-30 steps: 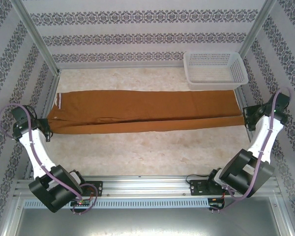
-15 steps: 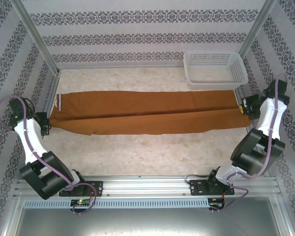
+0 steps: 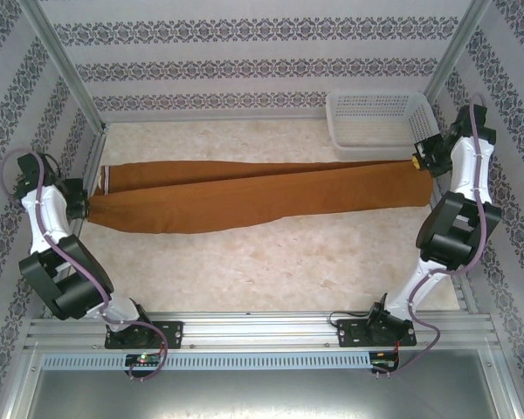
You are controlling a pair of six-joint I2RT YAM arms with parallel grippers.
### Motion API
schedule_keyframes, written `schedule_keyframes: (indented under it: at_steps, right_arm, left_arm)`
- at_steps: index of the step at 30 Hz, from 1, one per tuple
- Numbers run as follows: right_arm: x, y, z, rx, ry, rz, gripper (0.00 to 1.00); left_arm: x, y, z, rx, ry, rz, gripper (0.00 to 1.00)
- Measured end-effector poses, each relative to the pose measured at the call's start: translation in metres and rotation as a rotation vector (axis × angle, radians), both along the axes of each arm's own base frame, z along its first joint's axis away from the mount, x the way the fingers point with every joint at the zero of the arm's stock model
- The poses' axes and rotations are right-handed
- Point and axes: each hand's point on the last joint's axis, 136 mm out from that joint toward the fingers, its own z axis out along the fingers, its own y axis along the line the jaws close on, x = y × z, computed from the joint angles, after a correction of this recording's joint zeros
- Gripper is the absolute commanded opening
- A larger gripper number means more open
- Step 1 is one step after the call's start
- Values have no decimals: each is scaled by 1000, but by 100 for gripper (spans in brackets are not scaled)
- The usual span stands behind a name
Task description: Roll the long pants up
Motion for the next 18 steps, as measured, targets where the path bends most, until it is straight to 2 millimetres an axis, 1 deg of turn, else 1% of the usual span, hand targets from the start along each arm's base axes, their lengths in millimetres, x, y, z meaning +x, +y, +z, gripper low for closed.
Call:
schedule_keyframes:
  at_steps: [7, 8, 9, 10, 11, 12, 13, 14, 15, 16, 17, 18]
  right_arm:
    - [23, -10, -6, -13, 5, 31, 0]
    - [26, -12, -7, -19, 7, 34, 0]
    - [27, -13, -8, -22, 10, 35, 0]
    - [29, -15, -10, -27, 15, 35, 2]
    - [30, -17, -13, -30, 21, 36, 5]
    - [32, -18, -15, -34, 26, 37, 9]
    - [34, -22, -17, -52, 31, 35, 17]
    - [37, -30, -20, -82, 35, 28, 29]
    - [40, -38, -22, -112, 35, 23, 37]
    - [45, -49, -23, -144, 28, 13, 41]
    - [51, -60, -24, -172, 16, 7, 42]
    - [55, -66, -25, -193, 9, 7, 43]
  left_arm:
    - [49, -3, -7, 5, 4, -62, 0]
    - [57, -3, -8, 7, 6, -71, 0]
    - [63, -4, -10, 10, 8, -79, 4]
    - [68, -5, -12, 13, 12, -85, 13]
    - [73, -5, -14, 15, 17, -93, 26]
    - [77, -6, -16, 14, 20, -96, 29]
    - [81, -1, -18, 32, 29, -89, 42]
    - [84, 7, -18, 62, 33, -70, 79]
    - [86, 16, -17, 86, 33, -51, 99]
    - [86, 28, -15, 116, 34, -24, 100]
    - [86, 37, -13, 139, 39, -3, 100]
    - [84, 43, -12, 155, 44, 13, 100]
